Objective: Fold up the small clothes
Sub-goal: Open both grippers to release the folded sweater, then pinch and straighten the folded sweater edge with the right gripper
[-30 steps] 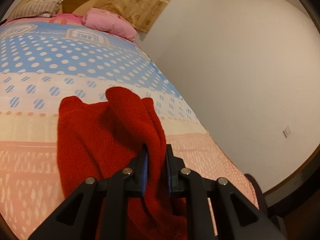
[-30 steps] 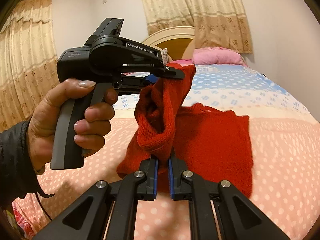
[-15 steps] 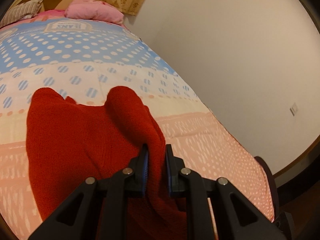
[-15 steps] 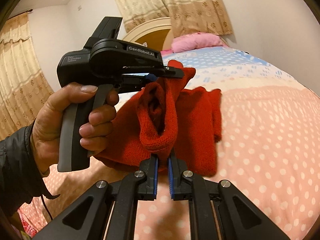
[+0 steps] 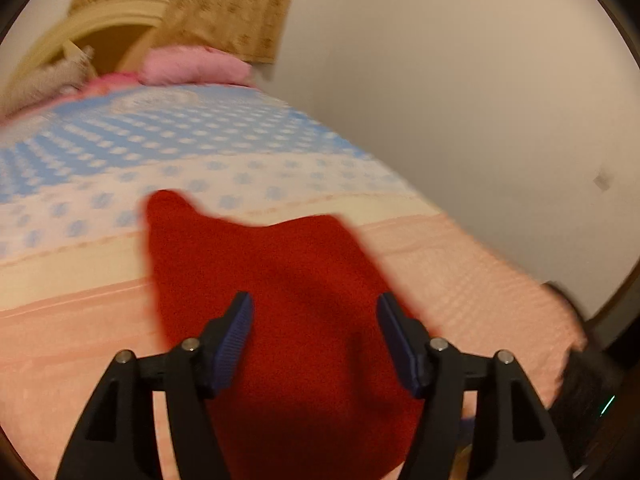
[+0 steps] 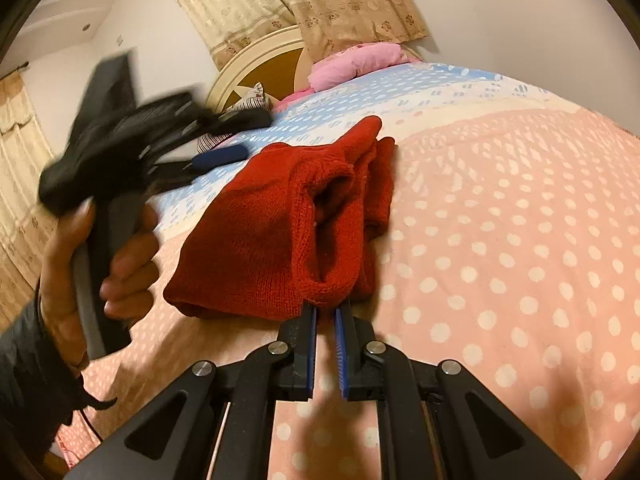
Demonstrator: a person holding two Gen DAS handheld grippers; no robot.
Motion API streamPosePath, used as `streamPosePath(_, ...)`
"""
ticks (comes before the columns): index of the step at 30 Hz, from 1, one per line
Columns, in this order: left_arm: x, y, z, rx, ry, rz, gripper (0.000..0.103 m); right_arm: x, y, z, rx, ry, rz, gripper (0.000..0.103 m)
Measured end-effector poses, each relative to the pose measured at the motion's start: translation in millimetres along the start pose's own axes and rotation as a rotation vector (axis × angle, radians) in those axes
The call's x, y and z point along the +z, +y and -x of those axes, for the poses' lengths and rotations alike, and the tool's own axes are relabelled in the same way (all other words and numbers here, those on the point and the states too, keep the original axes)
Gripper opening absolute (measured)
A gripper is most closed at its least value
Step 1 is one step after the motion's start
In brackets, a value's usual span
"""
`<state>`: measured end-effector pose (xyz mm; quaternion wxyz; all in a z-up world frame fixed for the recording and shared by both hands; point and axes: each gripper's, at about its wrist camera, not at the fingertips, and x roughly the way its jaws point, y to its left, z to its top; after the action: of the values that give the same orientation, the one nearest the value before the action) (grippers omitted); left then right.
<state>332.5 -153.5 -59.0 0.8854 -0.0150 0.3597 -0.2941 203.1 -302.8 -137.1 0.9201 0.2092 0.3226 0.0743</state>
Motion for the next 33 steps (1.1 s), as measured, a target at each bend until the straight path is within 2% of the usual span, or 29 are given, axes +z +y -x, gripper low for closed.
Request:
streamPosePath(1, -8, 5, 4, 0.041, 0.004, -0.017, 0.067, 1, -2, 2, 0.006, -0.01, -0.015, 0.009)
streamPosePath(2, -16, 10, 7, 0.073, 0.007, -0.028, 0.067, 1, -5, 6, 0.001, -0.028, -0.03, 0.015)
streamPosePath(3, -25, 15, 10, 0.094, 0.01, -0.036, 0.067, 3, -9, 10, -0.024, -0.054, -0.045, 0.03)
streamPosePath(4, -32, 18, 11, 0.105, 0.018, -0.042, 0.067, 4, -9, 15, -0.046, -0.074, -0.054, 0.041)
streamPosePath(5, -39, 21, 11, 0.115, 0.026, -0.046, 0.067, 7, -10, 23, -0.068, -0.11, -0.07, 0.062)
streamPosePath(6, -45, 23, 11, 0.113, 0.028, -0.045, 0.067, 9, -10, 28, -0.063, -0.142, -0.08, 0.069)
streamPosePath(8, -49, 24, 11, 0.105, 0.021, -0.03, 0.071, 25, -6, 33, -0.044, -0.161, -0.072, 0.069)
streamPosePath(12, -47, 24, 8, 0.086, 0.022, 0.005, 0.071, 70, -6, 13, -0.01, -0.11, -0.065, 0.069)
streamPosePath(13, -48, 24, 6, 0.088, 0.022, 0.005, 0.071, 83, -9, 1, -0.005, -0.08, -0.073, 0.069)
streamPosePath(15, -51, 25, 4, 0.101, 0.015, 0.016, 0.078, 104, -15, -21, 0.003, -0.033, -0.091, 0.062)
streamPosePath(16, -53, 27, 4, 0.108, 0.013, 0.026, 0.082, 114, -18, -37, 0.008, 0.018, -0.097, 0.062)
streamPosePath(17, -54, 29, 3, 0.105, 0.013, 0.038, 0.083, 122, -22, -57, 0.023, 0.08, -0.116, 0.055)
streamPosePath(18, -54, 31, 2, 0.099, 0.014, 0.046, 0.083, 124, -26, -71, 0.037, 0.121, -0.137, 0.039)
streamPosePath(19, -54, 32, 2, 0.096, 0.016, 0.053, 0.084, 127, -30, -84, 0.042, 0.162, -0.15, 0.029)
streamPosePath(20, -55, 33, 3, 0.092, 0.017, 0.058, 0.084, 130, -32, -94, 0.015, 0.18, -0.142, 0.015)
streamPosePath(21, -55, 33, 3, 0.085, 0.02, 0.06, 0.085, 133, -31, -96, -0.021, 0.166, -0.118, 0.009)
streamPosePath(24, -56, 32, -2, 0.092, 0.042, 0.058, 0.094, 140, -31, -87, -0.108, 0.081, -0.069, 0.008)
streamPosePath(28, -58, 31, -8, 0.085, 0.071, 0.055, 0.097, 137, -44, -105, -0.17, 0.139, -0.049, 0.008)
streamPosePath(32, -57, 32, 0, 0.085, 0.061, 0.079, 0.097, 139, -42, -95, -0.147, 0.137, -0.015, 0.009)
streamPosePath(33, -57, 32, 1, 0.085, 0.062, 0.089, 0.097, 140, -38, -90, -0.156, 0.126, -0.006, 0.013)
